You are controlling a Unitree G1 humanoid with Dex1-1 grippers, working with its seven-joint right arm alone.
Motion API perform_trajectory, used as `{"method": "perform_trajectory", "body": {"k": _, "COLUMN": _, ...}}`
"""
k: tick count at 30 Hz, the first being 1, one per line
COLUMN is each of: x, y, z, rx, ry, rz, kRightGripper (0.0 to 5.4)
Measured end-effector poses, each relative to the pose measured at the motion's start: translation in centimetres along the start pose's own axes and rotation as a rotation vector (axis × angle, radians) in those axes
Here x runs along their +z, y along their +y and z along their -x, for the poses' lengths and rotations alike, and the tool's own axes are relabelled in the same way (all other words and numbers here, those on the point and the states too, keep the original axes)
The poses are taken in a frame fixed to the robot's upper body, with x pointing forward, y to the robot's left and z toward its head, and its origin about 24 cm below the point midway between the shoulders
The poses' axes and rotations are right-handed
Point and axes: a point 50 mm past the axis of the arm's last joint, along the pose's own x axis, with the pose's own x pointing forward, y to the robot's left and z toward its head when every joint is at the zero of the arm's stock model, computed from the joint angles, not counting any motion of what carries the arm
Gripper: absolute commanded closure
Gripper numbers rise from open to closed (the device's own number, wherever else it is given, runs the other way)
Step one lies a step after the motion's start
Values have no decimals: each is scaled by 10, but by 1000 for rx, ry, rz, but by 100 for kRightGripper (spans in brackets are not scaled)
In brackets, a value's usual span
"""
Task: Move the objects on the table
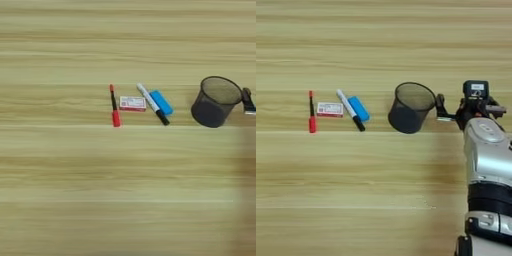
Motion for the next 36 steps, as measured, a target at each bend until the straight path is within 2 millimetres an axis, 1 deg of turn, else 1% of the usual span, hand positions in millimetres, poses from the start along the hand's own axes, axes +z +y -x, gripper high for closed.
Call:
{"method": "perform_trajectory", "body": {"k": 10, "x": -2, "y": 7, "z": 0, "rx": 33, "ry": 11, "rz": -3, "kRightGripper": 3}}
{"method": "perform_trajectory", "body": {"k": 13, "x": -2, "y": 7, "z": 0, "rx": 26, "ry": 11, "rz": -2, "kRightGripper": 3}}
{"method": "perform_trajectory", "body": {"k": 23, "x": 4, "y": -18, "z": 3, "rx": -129, "ry": -33, "rz": -35, "kRightGripper": 3}}
{"method": "perform_trajectory", "body": {"k": 26, "x": 14, "y": -30, "z": 7, "rx": -183, "ry": -82, "rz": -41, "kRightGripper": 3}}
{"method": "perform_trajectory", "body": {"k": 30, "x": 30, "y": -35, "z": 13, "rx": -194, "ry": -167, "rz": -55, "kRightGripper": 3}}
{"method": "perform_trajectory", "body": {"k": 32, "x": 47, "y": -34, "z": 22, "rx": -150, "ry": -259, "rz": -78, "kRightGripper": 3}}
{"method": "perform_trajectory", "body": {"k": 36, "x": 70, "y": -22, "z": 39, "rx": -6, "ry": -400, "rz": -101, "kRightGripper": 3}}
